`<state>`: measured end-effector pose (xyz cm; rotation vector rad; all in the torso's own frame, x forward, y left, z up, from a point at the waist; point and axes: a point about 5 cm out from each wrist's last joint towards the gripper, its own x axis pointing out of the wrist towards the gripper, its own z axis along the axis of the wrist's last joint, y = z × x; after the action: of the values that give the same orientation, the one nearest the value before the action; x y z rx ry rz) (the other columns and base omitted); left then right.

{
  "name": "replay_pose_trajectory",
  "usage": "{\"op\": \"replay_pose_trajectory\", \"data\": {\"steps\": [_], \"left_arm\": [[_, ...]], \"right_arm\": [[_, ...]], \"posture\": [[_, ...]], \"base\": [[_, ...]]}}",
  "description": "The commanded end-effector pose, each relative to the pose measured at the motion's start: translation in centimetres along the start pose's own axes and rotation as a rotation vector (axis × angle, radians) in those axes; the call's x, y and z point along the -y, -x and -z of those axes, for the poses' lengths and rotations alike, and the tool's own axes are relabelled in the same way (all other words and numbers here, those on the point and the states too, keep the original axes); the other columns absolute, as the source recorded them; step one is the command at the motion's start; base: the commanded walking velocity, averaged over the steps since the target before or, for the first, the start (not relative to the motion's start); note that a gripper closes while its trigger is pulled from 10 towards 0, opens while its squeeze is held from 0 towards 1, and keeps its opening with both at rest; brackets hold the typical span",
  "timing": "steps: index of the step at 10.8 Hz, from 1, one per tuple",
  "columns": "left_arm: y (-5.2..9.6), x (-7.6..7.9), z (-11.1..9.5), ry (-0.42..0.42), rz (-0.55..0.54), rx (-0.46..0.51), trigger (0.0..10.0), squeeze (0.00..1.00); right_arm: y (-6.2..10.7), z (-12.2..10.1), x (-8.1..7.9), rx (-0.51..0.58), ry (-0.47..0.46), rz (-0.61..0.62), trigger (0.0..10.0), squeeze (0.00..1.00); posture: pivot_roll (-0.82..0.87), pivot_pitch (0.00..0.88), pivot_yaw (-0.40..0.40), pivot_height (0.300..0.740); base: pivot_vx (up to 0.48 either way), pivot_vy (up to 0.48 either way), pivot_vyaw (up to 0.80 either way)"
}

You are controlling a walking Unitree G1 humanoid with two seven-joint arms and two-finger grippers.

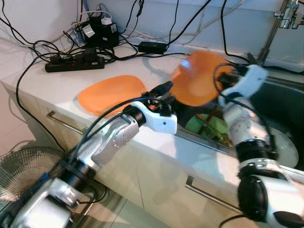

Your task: Kitchen organization

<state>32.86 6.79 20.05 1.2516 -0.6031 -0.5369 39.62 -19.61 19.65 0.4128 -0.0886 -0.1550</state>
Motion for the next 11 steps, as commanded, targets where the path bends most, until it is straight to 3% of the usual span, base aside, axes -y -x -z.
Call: {"op": "replay_pose_trajectory", "data": {"steps": [1,3,5,7,8,11], "left_arm": [[0.3,-0.4,0.5,0.077,-0.035,-0.038,10.0,0.0],[0.6,0.0,1.0,0.194,-0.068,-0.091,10.0,0.0],[0.9,0.4,1.4,0.284,-0.092,-0.132,10.0,0.0],[1.4,1.6,3.0,0.602,-0.178,-0.271,10.0,0.0],[1.6,2.3,3.2,0.732,-0.206,-0.315,10.0,0.0],[1.5,2.5,3.7,0.993,-0.276,-0.379,10.0,0.0]], "right_arm": [[-0.3,-1.0,0.1,0.049,0.024,0.028,10.0,0.0],[-0.3,-1.6,2.2,0.086,0.017,0.153,10.0,0.0],[-0.2,-1.5,3.2,0.084,0.102,0.199,10.0,0.0],[-0.1,-0.2,3.1,0.042,0.274,0.172,10.0,0.0],[0.1,0.6,3.1,0.016,0.297,0.165,10.0,0.0],[0.5,2.8,3.2,-0.067,0.417,0.135,10.0,0.0]], "posture": [[0.15,0.0,0.052,0.74],[0.15,0.0,0.051,0.74],[0.16,0.0,0.047,0.74],[0.16,0.001,0.048,0.74],[0.16,0.004,0.049,0.74],[0.17,0.01,0.046,0.74]], "base": [[0.0,0.0,0.0],[0.0,0.0,0.0],[0.0,0.0,0.0],[0.0,0.0,0.0],[0.0,0.0,0.0],[0.0,0.0,0.0]]}}
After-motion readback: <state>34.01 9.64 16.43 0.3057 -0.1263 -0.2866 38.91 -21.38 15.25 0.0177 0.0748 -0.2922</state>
